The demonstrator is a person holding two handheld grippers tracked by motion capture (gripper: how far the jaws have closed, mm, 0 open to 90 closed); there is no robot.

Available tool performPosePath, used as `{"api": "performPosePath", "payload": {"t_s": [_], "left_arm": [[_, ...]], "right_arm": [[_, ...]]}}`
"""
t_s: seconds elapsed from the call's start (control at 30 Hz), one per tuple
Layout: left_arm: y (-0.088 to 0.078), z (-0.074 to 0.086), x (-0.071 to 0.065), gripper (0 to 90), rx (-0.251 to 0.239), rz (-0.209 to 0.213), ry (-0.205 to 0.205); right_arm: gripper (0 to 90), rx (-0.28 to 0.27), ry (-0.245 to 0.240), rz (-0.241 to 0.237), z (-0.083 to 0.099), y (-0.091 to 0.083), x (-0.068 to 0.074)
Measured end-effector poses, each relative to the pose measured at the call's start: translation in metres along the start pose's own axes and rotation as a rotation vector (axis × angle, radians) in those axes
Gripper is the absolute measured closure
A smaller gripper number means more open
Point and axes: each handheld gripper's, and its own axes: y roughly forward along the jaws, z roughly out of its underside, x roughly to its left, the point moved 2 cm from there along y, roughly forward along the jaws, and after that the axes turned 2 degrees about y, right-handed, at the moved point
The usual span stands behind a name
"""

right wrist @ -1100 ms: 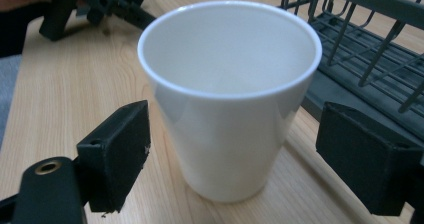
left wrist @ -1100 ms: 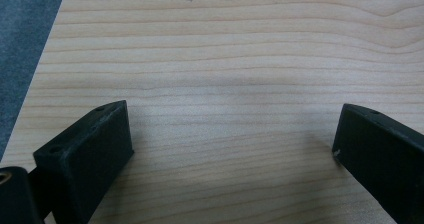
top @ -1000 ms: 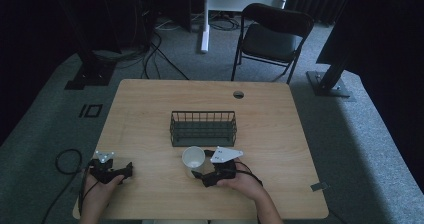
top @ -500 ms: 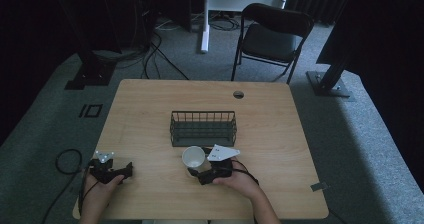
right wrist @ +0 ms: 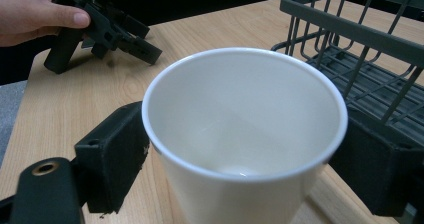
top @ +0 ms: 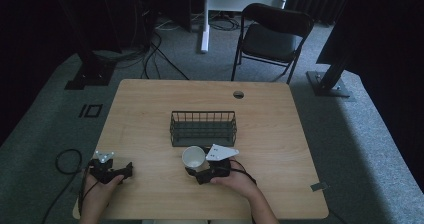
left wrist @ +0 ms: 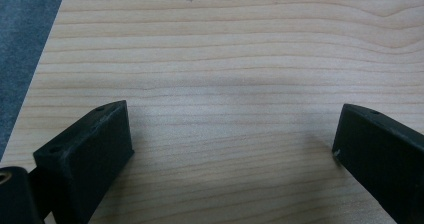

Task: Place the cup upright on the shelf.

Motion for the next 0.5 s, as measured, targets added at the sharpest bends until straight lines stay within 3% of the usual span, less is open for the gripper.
{"api": "performPosePath", "payload": {"t_s": [0.37,0.5], "left_arm": [[0.000,0.000,0.000,2.7,-0.001,0.000,0.000],[0.000,0.000,0.000,2.7,-0.001,0.000,0.000]], "right_arm": [[19.0,-0.005,-0.018,0.012,-0.004,0.000,0.001],[19.2,-0.025,-0.008,-0.013,-0.012,-0.001,0.006]]}}
